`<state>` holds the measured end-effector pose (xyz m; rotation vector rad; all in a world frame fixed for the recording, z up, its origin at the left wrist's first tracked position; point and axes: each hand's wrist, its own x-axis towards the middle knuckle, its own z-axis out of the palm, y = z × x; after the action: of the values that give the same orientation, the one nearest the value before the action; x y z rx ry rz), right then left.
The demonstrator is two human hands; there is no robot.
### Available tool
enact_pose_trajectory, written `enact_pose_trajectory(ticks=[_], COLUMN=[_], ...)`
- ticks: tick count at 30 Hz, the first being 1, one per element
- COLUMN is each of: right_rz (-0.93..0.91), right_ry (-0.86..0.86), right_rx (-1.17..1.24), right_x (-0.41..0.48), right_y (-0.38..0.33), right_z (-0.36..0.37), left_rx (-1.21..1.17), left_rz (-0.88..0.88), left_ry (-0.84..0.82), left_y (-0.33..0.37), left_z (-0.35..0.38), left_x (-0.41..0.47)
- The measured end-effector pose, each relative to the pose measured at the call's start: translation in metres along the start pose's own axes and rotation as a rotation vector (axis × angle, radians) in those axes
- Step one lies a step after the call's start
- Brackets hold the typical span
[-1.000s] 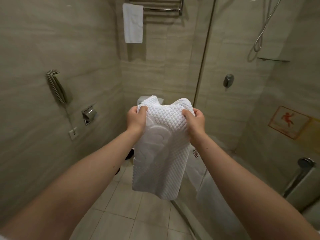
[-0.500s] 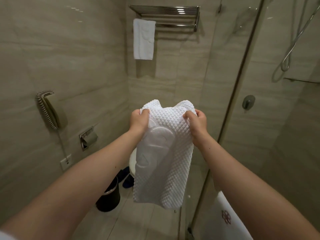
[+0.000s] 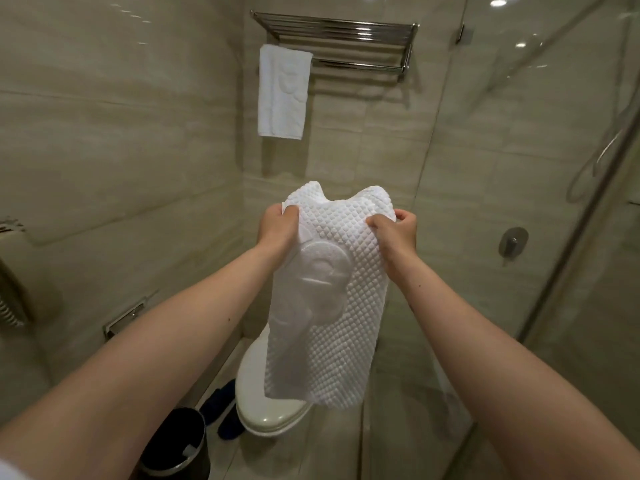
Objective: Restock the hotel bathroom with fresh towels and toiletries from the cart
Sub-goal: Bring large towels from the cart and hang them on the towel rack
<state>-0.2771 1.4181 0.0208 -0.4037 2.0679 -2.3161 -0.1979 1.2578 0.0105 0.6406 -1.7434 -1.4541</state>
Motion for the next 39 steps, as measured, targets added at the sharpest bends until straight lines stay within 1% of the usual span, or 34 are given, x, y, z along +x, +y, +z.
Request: enact_pose_trajectory(ticks=[3, 7, 10, 14, 17, 21, 28, 33, 39], right_rz=[-0.042, -0.042, -0.078, -0.135, -0.175, -0.239, -0.341, -0.423, -0.529], right_ry=[0.001, 0.033, 0.076, 0.14, 0.17, 0.187, 0.199, 0.2, 0.177], right_rx=[0.029, 0.074, 0.08, 0.076, 0.054, 0.028, 0.068, 0.117, 0.136], right_x=[0.043, 0.093, 0.135, 0.184, 0.215, 0.257, 0.34, 0.409, 0.5], right_y=[0.004, 0.005, 0.003, -0.003, -0.012, -0.025, -0.049, -0.069, -0.099], right_z=[0.029, 0.067, 0.099, 0.133, 0.151, 0.167, 0.183, 0.193, 0.206], left_rx=[-0.031, -0.041, -0.086, -0.048, -0.024, -0.083, -0.161, -0.172, -0.202], left_rz=[0.025, 0.047, 0.054, 0.103, 0.15, 0.199, 0.316, 0.433, 0.525], left_ry=[-0.046, -0.079, -0.139, -0.197, -0.231, -0.268, -0.242, -0.199, -0.137], left_y=[-0.007, -0.007, -0.003, 0.003, 0.013, 0.028, 0.052, 0.075, 0.109], left_z=[0.01, 0.023, 0.03, 0.041, 0.053, 0.072, 0.112, 0.149, 0.19], left_x=[0.058, 0.129, 0.186, 0.259, 0.302, 0.342, 0.415, 0.469, 0.537])
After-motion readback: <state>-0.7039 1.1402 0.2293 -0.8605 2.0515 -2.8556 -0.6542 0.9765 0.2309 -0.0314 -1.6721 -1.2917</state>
